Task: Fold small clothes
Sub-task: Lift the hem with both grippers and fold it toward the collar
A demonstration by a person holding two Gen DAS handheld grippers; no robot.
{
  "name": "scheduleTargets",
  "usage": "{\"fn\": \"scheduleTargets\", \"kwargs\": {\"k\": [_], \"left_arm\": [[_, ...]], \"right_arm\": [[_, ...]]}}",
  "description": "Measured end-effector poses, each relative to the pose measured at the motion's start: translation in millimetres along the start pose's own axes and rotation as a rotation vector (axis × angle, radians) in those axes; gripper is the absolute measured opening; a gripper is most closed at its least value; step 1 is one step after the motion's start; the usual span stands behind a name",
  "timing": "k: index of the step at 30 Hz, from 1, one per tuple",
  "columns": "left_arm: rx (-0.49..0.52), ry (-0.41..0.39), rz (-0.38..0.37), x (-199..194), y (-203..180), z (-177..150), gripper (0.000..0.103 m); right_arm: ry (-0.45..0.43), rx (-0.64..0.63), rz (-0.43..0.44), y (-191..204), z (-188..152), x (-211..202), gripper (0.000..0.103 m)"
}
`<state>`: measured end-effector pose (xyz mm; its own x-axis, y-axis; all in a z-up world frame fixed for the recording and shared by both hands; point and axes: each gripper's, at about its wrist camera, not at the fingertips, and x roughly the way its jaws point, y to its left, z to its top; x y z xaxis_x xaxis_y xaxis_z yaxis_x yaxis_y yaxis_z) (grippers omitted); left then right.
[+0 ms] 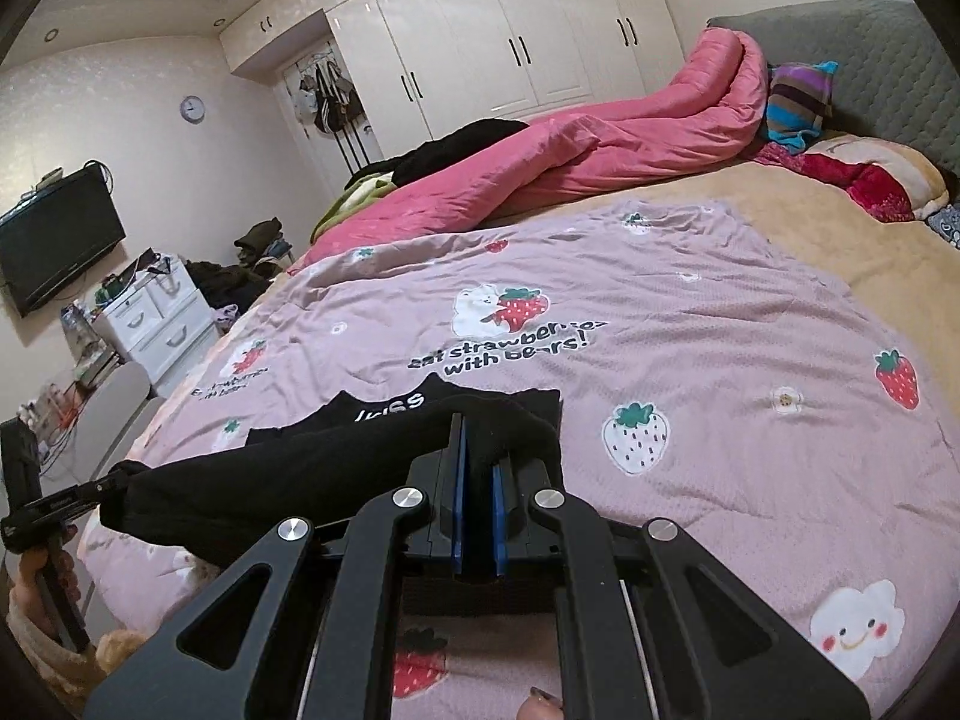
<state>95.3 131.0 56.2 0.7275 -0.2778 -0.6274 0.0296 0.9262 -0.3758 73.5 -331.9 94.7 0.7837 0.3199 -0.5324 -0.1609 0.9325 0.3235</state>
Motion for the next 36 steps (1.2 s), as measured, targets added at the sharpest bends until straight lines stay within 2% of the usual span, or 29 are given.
{"fn": "scheduleTargets", "kwargs": {"k": [9,22,25,26,27,28,29,30,31,36], "left_arm": [[-0.024,0.02,0.009,26.6,6.5,14.1,0.004],[-0.017,0.065,0.064,68.8,17.0,25.8,0.005],[-0.027,0.073,0.078,76.7,20.6,27.4,0.007],[-0.03,0.073,0.087,78.6,21.8,27.8,0.008],[-0.031,0.068,0.104,79.7,23.4,28.6,0.013],[-0.033,0.064,0.109,79.6,24.7,28.7,0.019],[-0.039,0.059,0.107,78.3,26.2,28.9,0.02],[-0.042,0.055,0.108,76.7,27.2,28.7,0.02],[-0.039,0.049,0.117,74.4,28.0,27.9,0.021],[-0.032,0.025,0.115,62.1,25.3,20.3,0.022]], "right_arm": [[0.03,0.016,-0.016,-5.9,4.4,29.9,0.006],[0.093,-0.01,-0.061,-8.2,9.4,77.0,0.006],[0.107,-0.012,-0.069,-8.3,9.2,86.7,0.007],[0.118,-0.012,-0.072,-8.0,8.9,91.3,0.008],[0.125,-0.012,-0.078,-8.4,8.6,93.5,0.01],[0.133,-0.012,-0.088,-8.0,7.5,95.6,0.019],[0.132,-0.012,-0.091,-6.6,6.5,95.5,0.043],[0.123,-0.012,-0.089,-5.9,5.4,93.6,0.053],[0.11,-0.012,-0.085,-5.3,4.2,91.1,0.056],[0.105,-0.058,-0.086,1.0,-5.1,83.1,0.056]]}}
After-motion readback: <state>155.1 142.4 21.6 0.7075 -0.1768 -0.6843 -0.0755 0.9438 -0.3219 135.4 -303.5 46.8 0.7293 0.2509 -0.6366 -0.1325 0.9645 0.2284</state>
